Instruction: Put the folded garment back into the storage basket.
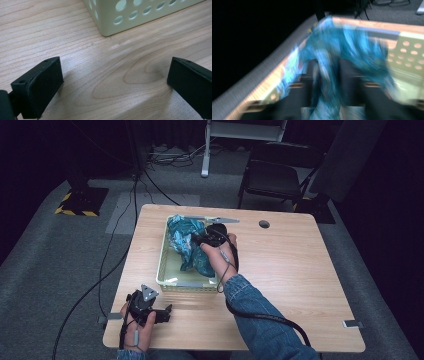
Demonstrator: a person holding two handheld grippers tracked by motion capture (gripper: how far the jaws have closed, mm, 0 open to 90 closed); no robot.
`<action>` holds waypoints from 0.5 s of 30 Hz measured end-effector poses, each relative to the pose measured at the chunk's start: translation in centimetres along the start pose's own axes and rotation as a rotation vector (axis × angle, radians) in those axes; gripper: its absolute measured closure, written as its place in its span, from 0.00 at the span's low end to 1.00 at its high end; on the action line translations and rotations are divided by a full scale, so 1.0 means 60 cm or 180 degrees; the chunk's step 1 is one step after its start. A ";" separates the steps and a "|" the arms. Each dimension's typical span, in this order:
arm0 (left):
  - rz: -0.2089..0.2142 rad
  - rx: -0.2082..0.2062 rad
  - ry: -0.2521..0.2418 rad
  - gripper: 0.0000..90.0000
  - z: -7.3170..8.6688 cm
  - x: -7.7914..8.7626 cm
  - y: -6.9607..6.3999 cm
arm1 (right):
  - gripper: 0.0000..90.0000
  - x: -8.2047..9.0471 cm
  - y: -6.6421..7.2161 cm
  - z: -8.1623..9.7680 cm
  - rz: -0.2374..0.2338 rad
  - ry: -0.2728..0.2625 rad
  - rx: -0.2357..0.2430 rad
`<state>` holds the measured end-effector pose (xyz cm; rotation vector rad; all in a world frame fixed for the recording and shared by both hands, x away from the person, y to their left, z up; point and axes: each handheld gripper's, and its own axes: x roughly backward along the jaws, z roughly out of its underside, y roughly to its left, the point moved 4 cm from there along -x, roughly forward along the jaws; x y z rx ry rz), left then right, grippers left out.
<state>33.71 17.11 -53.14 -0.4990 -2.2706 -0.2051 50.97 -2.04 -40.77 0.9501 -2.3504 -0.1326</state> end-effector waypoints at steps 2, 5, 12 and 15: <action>0.0002 0.0001 -0.0002 0.00 0.000 0.000 0.000 | 0.43 -0.002 -0.002 -0.004 -0.0051 -0.0064 -0.0073; 0.0002 0.0001 -0.0002 0.00 0.000 0.000 0.000 | 0.31 0.005 -0.004 -0.011 -0.0030 -0.0116 0.0127; -0.0002 -0.0003 -0.0002 0.00 0.000 0.000 0.000 | 0.27 0.032 -0.004 -0.024 -0.0074 -0.0148 0.0408; -0.0001 -0.0002 -0.0001 0.00 0.000 0.000 0.000 | 0.27 0.045 -0.004 -0.028 -0.0091 -0.0164 0.0520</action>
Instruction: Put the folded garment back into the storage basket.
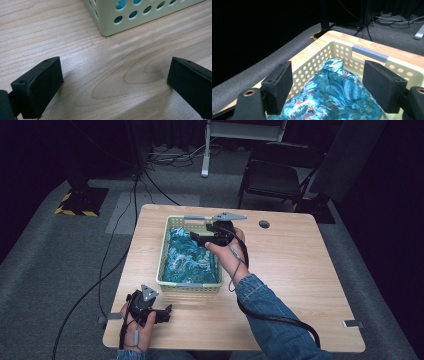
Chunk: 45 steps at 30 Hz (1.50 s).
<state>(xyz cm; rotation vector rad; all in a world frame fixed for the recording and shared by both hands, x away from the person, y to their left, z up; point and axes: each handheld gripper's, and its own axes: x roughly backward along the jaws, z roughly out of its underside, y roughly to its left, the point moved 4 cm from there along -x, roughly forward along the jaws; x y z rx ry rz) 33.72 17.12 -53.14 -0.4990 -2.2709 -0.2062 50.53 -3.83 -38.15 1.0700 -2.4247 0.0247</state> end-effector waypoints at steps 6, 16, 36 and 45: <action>0.0000 0.0001 -0.0002 0.00 0.000 0.000 0.000 | 0.26 0.030 -0.005 -0.006 -0.0028 0.0034 0.0127; 0.0005 0.0004 0.0001 0.00 0.000 0.000 0.000 | 0.26 0.078 -0.015 -0.016 -0.0027 0.0022 0.0291; 0.0012 -0.0001 0.0004 0.00 0.000 0.000 0.000 | 0.26 0.137 -0.034 -0.008 -0.0010 0.0095 0.0487; 0.0011 -0.0001 0.0003 0.00 0.000 0.000 0.000 | 0.26 0.169 -0.051 -0.004 0.0076 0.0048 0.0558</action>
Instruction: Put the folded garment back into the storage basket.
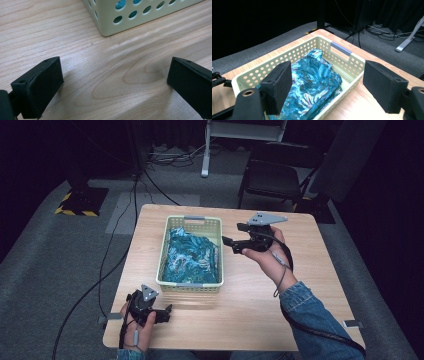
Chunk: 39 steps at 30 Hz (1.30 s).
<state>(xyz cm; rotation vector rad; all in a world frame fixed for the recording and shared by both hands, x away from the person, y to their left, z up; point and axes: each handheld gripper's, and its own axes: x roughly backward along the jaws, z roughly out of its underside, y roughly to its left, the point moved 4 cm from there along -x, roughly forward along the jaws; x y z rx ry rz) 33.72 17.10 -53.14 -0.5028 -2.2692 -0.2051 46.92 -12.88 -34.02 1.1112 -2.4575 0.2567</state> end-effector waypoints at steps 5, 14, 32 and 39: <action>0.0000 0.0000 -0.0001 0.00 0.000 0.000 0.000 | 0.25 0.015 -0.010 0.007 -0.0007 0.0004 -0.0021; 0.0000 0.0001 -0.0001 0.00 0.000 0.000 0.000 | 0.25 0.037 -0.030 0.023 0.0014 -0.0015 -0.0054; 0.0000 0.0001 -0.0002 0.00 0.000 0.000 0.000 | 0.25 0.064 -0.054 0.045 0.0057 -0.0002 -0.0066; 0.0000 0.0001 -0.0001 0.00 0.000 0.000 0.000 | 0.25 0.076 -0.063 0.052 0.0084 -0.0015 -0.0092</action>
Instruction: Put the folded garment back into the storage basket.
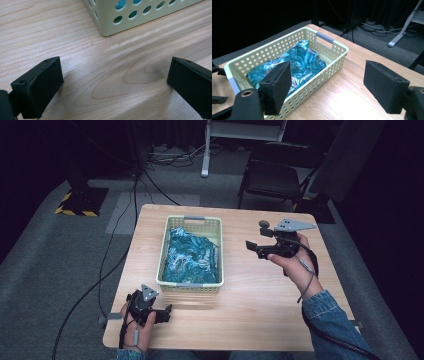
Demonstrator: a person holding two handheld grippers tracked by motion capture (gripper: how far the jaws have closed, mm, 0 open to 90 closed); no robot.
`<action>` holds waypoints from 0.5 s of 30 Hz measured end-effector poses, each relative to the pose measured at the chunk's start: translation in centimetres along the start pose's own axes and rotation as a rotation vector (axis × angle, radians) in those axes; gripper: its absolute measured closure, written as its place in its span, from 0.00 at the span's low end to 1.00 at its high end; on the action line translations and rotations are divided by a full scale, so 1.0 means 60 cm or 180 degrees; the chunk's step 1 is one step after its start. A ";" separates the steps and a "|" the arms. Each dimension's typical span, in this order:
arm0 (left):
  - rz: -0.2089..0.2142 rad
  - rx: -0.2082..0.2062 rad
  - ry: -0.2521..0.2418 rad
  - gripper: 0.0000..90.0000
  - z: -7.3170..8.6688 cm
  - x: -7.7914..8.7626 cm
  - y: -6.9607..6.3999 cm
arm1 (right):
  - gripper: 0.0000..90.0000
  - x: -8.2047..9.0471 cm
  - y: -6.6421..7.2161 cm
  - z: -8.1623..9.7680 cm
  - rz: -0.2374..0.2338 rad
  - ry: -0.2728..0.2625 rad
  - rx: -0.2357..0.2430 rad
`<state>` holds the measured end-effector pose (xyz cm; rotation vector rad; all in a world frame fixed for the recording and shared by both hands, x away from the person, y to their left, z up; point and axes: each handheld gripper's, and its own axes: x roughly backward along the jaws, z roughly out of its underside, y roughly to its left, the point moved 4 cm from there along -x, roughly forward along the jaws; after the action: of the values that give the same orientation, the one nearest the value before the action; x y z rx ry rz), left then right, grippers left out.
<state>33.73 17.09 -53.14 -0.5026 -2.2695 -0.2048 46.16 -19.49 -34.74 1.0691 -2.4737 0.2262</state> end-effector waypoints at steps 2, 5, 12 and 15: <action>0.0000 0.0000 0.0000 0.00 0.000 0.000 0.000 | 0.25 0.004 -0.002 0.002 0.0008 -0.0004 -0.0010; 0.0001 0.0000 0.0000 0.00 0.000 0.000 0.000 | 0.25 0.011 -0.007 0.006 0.0024 0.0002 -0.0015; 0.0000 0.0000 0.0000 0.00 0.000 0.000 0.000 | 0.25 0.024 -0.022 0.019 0.0085 0.0024 -0.0052; 0.0000 0.0001 -0.0001 0.00 0.000 0.000 0.000 | 0.25 0.029 -0.027 0.023 0.0106 0.0025 -0.0063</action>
<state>33.73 17.09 -53.14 -0.5026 -2.2697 -0.2043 45.82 -22.20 -35.21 1.0176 -2.4830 0.2154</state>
